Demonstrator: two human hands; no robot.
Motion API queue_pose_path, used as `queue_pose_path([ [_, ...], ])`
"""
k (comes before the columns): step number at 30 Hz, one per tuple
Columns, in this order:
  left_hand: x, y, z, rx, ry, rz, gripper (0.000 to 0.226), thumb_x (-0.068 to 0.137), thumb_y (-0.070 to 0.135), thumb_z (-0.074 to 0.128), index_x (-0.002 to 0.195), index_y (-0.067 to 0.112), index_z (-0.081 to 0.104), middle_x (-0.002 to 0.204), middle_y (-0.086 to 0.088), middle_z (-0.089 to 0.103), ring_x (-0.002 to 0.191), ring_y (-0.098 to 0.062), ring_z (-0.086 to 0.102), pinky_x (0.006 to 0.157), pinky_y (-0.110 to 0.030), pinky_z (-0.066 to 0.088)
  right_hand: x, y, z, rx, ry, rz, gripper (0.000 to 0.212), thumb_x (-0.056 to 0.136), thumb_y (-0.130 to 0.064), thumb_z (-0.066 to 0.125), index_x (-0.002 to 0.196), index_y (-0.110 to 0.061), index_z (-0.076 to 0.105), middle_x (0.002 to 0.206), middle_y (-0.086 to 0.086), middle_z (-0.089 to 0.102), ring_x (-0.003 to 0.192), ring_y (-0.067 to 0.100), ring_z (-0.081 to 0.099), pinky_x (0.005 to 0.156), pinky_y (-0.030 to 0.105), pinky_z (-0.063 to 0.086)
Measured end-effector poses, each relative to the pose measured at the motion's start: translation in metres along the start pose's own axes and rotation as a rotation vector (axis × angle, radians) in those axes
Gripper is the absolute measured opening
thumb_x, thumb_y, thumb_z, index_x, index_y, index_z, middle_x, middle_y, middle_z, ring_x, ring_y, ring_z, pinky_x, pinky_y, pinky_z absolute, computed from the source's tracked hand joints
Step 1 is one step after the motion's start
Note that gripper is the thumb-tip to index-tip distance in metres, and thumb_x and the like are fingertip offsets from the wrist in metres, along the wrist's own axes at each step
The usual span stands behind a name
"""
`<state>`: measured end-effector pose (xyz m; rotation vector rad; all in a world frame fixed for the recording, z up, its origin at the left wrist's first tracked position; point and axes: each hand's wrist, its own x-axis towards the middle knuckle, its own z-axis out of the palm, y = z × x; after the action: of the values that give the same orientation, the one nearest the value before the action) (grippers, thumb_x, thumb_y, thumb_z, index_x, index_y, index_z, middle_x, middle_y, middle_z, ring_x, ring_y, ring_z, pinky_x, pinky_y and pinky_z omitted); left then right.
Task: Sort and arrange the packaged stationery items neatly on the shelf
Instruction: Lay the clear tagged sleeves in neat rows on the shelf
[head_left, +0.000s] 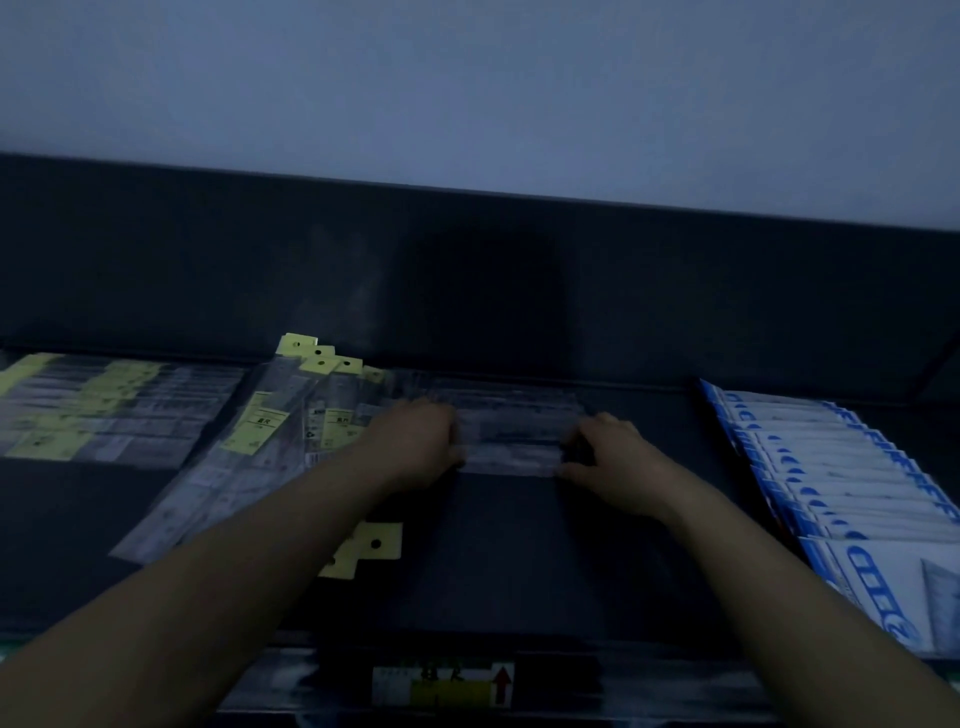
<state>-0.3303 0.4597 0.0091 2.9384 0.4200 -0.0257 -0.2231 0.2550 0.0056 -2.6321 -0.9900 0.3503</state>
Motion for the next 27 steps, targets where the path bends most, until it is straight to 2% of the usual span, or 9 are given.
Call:
queue_pose_path([
  [5, -0.01, 0.0, -0.004, -0.057, 0.046, 0.043, 0.024, 0.086, 0.044, 0.063, 0.089, 0.027, 0.046, 0.103, 0.001, 0.049, 0.104, -0.022, 0.048, 0.079, -0.033, 0.037, -0.005, 0.007, -0.003, 0.132, 0.004, -0.035, 0.019, 0.082, -0.037, 0.069, 0.088, -0.031, 0.052, 0.102, -0.007, 0.048, 0.097, 0.011, 0.047, 0.071, 0.02, 0.04],
  [8, -0.014, 0.001, -0.005, -0.15, 0.091, 0.074, 0.042, 0.077, 0.051, 0.071, 0.099, 0.026, 0.044, 0.101, 0.006, 0.055, 0.095, -0.017, 0.054, 0.078, -0.034, 0.044, -0.009, 0.008, -0.003, 0.274, 0.031, -0.063, 0.013, 0.084, -0.022, 0.069, 0.085, -0.022, 0.056, 0.089, -0.005, 0.057, 0.08, 0.009, 0.053, 0.063, 0.019, 0.041],
  [12, -0.014, 0.0, -0.015, -0.304, -0.001, 0.073, 0.07, 0.066, 0.05, 0.081, 0.122, 0.03, 0.045, 0.107, 0.012, 0.06, 0.096, -0.011, 0.06, 0.085, -0.034, 0.052, -0.012, 0.013, -0.006, 0.374, 0.035, -0.094, 0.012, 0.085, -0.017, 0.068, 0.082, -0.024, 0.059, 0.084, -0.003, 0.061, 0.075, 0.008, 0.055, 0.064, 0.021, 0.044],
  [15, -0.011, -0.006, -0.018, -0.282, -0.029, 0.126, 0.032, 0.074, 0.039, 0.079, 0.1, 0.028, 0.067, 0.088, 0.016, 0.066, 0.081, 0.0, 0.061, 0.076, -0.025, 0.052, -0.014, 0.017, -0.007, 0.413, 0.043, -0.098, 0.011, 0.085, -0.015, 0.068, 0.082, -0.021, 0.06, 0.081, -0.004, 0.061, 0.071, 0.004, 0.053, 0.061, 0.015, 0.042],
  [17, -0.008, -0.01, -0.019, -0.313, -0.012, 0.14, 0.01, 0.081, 0.034, 0.074, 0.087, 0.026, 0.071, 0.081, 0.014, 0.068, 0.075, 0.001, 0.062, 0.073, -0.025, 0.052, -0.012, 0.017, -0.008, 0.446, 0.052, -0.094, 0.009, 0.085, -0.014, 0.069, 0.083, -0.018, 0.061, 0.081, -0.004, 0.062, 0.072, 0.005, 0.055, 0.063, 0.016, 0.044],
  [20, -0.001, -0.011, -0.017, -0.355, 0.116, 0.08, 0.012, 0.086, 0.031, 0.069, 0.092, 0.021, 0.069, 0.086, 0.009, 0.069, 0.079, -0.006, 0.064, 0.074, -0.027, 0.053, -0.003, 0.014, -0.011, 0.564, 0.175, -0.048, 0.008, 0.084, -0.014, 0.069, 0.087, -0.016, 0.062, 0.083, -0.001, 0.065, 0.073, 0.009, 0.058, 0.066, 0.024, 0.046],
  [23, 0.01, -0.01, -0.014, -0.362, 0.266, 0.005, 0.013, 0.086, 0.031, 0.066, 0.094, 0.021, 0.063, 0.087, 0.005, 0.065, 0.082, -0.013, 0.062, 0.071, -0.028, 0.05, 0.01, 0.009, -0.016, 0.595, 0.282, 0.004, 0.014, 0.085, -0.014, 0.068, 0.097, -0.018, 0.06, 0.09, 0.001, 0.062, 0.074, 0.011, 0.056, 0.059, 0.02, 0.046],
  [25, 0.015, -0.011, -0.011, -0.334, 0.278, -0.044, 0.012, 0.086, 0.029, 0.064, 0.094, 0.02, 0.063, 0.089, 0.004, 0.063, 0.085, -0.017, 0.061, 0.073, -0.03, 0.051, 0.019, 0.007, -0.012, 0.534, 0.293, 0.035, 0.023, 0.086, -0.015, 0.067, 0.105, -0.021, 0.057, 0.094, 0.002, 0.058, 0.078, 0.014, 0.056, 0.058, 0.019, 0.044],
  [27, 0.018, -0.012, -0.006, -0.267, 0.197, -0.088, 0.015, 0.084, 0.027, 0.063, 0.095, 0.018, 0.062, 0.095, 0.0, 0.065, 0.09, -0.02, 0.062, 0.074, -0.03, 0.051, 0.026, 0.007, -0.002, 0.402, 0.272, 0.043, 0.025, 0.086, -0.016, 0.066, 0.11, -0.021, 0.059, 0.105, 0.005, 0.056, 0.089, 0.017, 0.056, 0.066, 0.02, 0.044],
])
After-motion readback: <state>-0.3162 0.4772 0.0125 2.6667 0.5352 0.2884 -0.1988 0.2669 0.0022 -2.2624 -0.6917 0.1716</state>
